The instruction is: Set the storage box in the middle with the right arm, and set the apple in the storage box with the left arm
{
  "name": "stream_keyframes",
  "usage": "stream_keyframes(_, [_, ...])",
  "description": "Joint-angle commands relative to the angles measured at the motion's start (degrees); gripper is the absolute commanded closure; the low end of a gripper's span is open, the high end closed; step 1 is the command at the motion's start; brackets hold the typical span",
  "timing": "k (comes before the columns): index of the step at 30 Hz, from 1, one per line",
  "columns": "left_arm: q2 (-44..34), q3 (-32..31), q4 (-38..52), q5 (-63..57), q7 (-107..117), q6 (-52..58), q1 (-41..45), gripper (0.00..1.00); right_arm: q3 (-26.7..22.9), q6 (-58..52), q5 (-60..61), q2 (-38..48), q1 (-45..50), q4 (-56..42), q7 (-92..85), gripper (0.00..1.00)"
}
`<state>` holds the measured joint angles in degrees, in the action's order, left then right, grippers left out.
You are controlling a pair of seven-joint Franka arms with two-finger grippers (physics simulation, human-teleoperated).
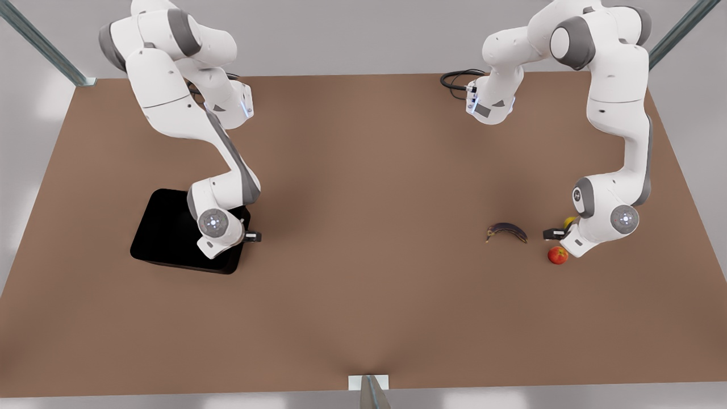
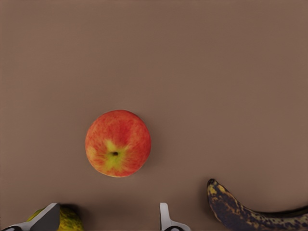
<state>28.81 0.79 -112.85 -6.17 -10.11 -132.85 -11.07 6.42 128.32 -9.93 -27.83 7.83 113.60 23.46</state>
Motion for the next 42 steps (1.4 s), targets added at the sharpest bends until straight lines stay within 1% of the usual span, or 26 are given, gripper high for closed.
stream_keyframes(1, [0.01, 0.0, 0.0, 0.11, 0.0, -0.04, 0.0, 0.0, 0.0, 0.09, 0.0, -0.12, -0.01, -0.04, 0.01, 0.15])
stream_keyframes(2, [0.01, 0.0, -0.26, 0.11, 0.0, -0.04, -0.09, 0.0, 0.0, 0.0, 0.0, -0.21, -0.01, -0.13, 0.0, 0.42])
stream_keyframes(3, [0.01, 0.0, -0.44, 0.11, 0.0, -0.13, -0.18, 0.0, 0.0, 0.0, 0.0, -0.21, -0.01, -0.13, 0.01, 0.76])
stream_keyframes(4, [0.28, 0.0, -0.35, 0.11, 0.0, -2.23, -0.26, 0.0, 0.0, 0.0, 0.0, -0.21, -0.01, -0.13, 0.01, 0.79])
stream_keyframes(5, [0.54, 0.09, 0.0, 0.37, 0.0, -5.05, -0.26, 0.0, 0.0, 0.0, 0.0, -0.56, -0.01, -0.13, 0.0, 0.79])
stream_keyframes(7, [1.07, 0.09, 0.35, 1.51, 0.0, -7.07, -0.26, 0.0, 0.0, 0.0, 0.0, -1.0, 0.08, -0.3, -0.08, 0.79])
stream_keyframes(13, [3.18, 0.0, 2.46, 3.45, 0.0, -7.25, 0.44, 0.0, 0.0, -0.7, 0.0, -0.91, 0.08, -1.8, -0.08, 0.79])
stream_keyframes(18, [3.88, 0.0, 2.38, 3.97, 0.0, -8.04, 0.35, 0.0, 0.09, -0.7, 0.0, 0.14, 0.08, -2.32, -0.35, 0.79])
stream_keyframes(28, [5.02, 0.09, 1.76, 3.45, 0.0, -10.06, 0.35, 0.0, 0.09, -0.79, 4.4, 1.2, 5.53, -5.31, 0.45, 0.79])
stream_keyframes(30, [5.29, 0.09, 1.76, 3.45, 0.0, -10.41, 0.26, 0.01, 0.09, -0.97, 4.66, 1.2, 6.94, -6.19, 3.43, 0.79])
stream_keyframes(32, [5.38, 0.09, 1.76, 3.45, 0.0, -10.41, 0.18, 0.02, 0.09, -2.46, 4.66, 1.11, 9.31, -7.86, 7.3, 0.79])
stream_keyframes(33, [5.38, 0.09, 1.67, 3.45, 0.0, -10.5, 0.18, 0.06, 0.09, -2.28, 4.66, 0.85, 10.8, -8.39, 10.1, 0.79])
stream_keyframes(34, [5.38, 0.09, 1.67, 3.45, 0.0, -10.59, 0.09, 0.13, 0.09, -2.37, 4.66, 0.67, 12.03, -9.18, 12.65, 0.79])
stream_keyframes(36, [5.38, 0.09, 1.67, 3.36, 0.0, -10.67, 0.09, 0.18, 0.18, -2.37, 4.75, 0.32, 15.37, -10.67, 18.54, 0.79])
stream_keyframes(39, [5.38, 0.09, 1.58, 3.36, 0.0, -10.67, 0.09, 0.19, 0.18, -2.28, 5.27, -1.26, 19.41, -13.58, 24.44, 0.79])
stream_keyframes(42, [5.38, 0.09, 1.58, 3.45, 0.0, -10.67, 0.18, 0.19, 0.18, -2.11, 8.52, -2.23, 22.05, -16.99, 24.97, 0.79])
